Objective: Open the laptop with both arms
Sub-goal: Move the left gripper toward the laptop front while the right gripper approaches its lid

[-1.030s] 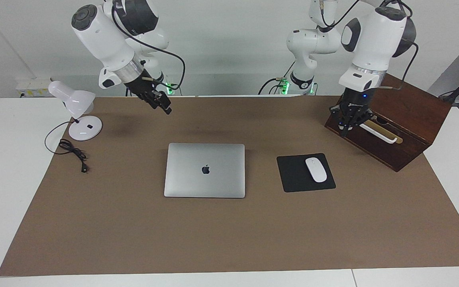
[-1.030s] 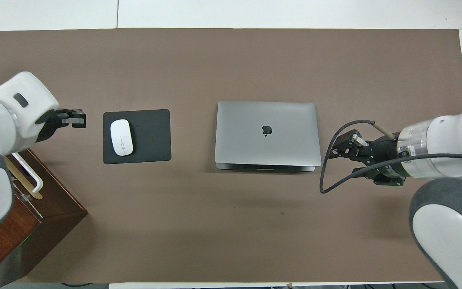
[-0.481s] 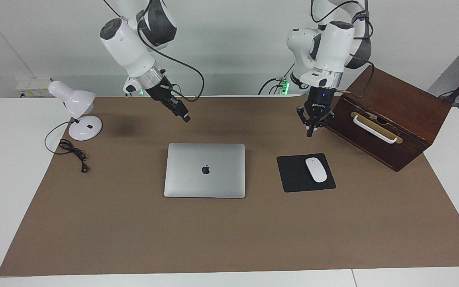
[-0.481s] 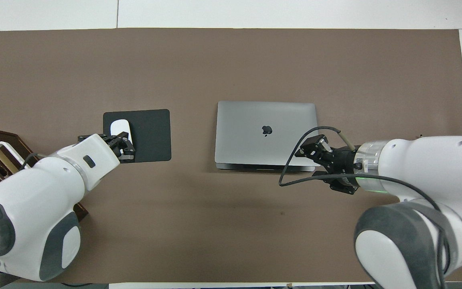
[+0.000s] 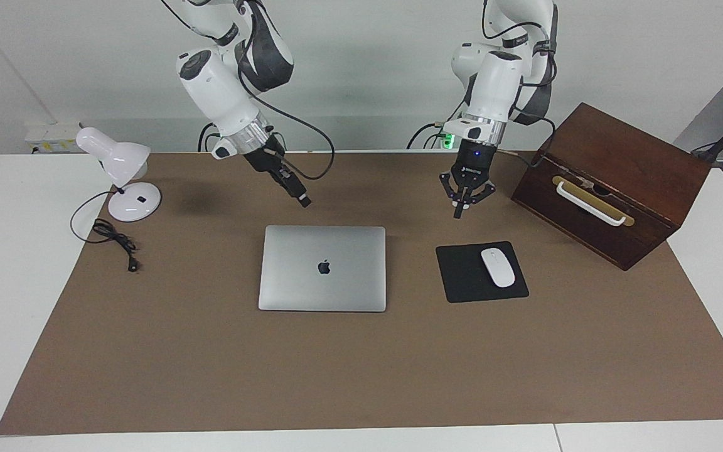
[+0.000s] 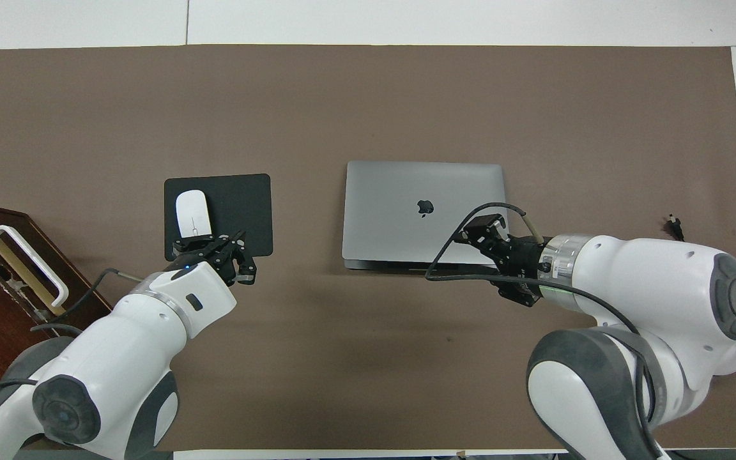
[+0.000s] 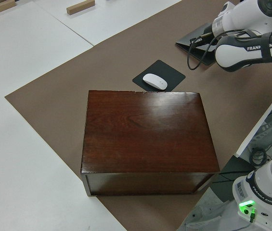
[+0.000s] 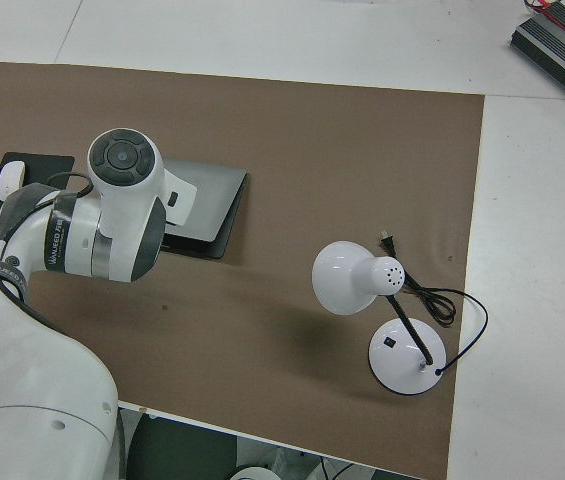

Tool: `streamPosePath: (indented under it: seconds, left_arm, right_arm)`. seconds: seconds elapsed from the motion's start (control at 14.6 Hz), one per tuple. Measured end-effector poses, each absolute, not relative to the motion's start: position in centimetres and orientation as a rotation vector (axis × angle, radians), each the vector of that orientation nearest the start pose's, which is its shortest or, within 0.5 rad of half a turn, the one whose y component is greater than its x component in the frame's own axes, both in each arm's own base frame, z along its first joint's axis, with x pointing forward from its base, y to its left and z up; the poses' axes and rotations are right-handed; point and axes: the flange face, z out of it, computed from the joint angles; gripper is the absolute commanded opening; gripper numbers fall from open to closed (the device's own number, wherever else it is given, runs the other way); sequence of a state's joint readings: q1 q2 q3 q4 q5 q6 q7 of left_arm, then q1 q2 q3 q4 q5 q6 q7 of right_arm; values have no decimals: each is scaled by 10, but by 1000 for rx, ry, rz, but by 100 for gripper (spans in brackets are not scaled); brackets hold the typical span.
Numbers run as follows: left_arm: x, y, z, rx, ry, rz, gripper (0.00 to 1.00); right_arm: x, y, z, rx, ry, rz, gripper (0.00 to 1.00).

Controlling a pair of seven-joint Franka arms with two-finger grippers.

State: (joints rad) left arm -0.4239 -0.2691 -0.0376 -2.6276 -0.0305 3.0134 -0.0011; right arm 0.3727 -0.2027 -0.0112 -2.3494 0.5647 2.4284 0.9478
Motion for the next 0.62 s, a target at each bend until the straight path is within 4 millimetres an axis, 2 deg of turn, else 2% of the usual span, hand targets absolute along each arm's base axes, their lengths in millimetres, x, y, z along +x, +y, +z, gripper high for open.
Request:
streamPosePath:
  seconds: [0.27,0.41,0.62]
  left_arm:
    - [403,-225,382,-3058,715,-1099,0]
    - [401,-232,375,-3056,731,-1130,0]
    - [393,-241,360,-3054,746,-1200,0]
  right_arm:
    - [468,189,416,-2268,1281,71,72]
    - [466,197,401,-2273,1291,70,73]
    - [467,197,386,-2255,1326,72,72]
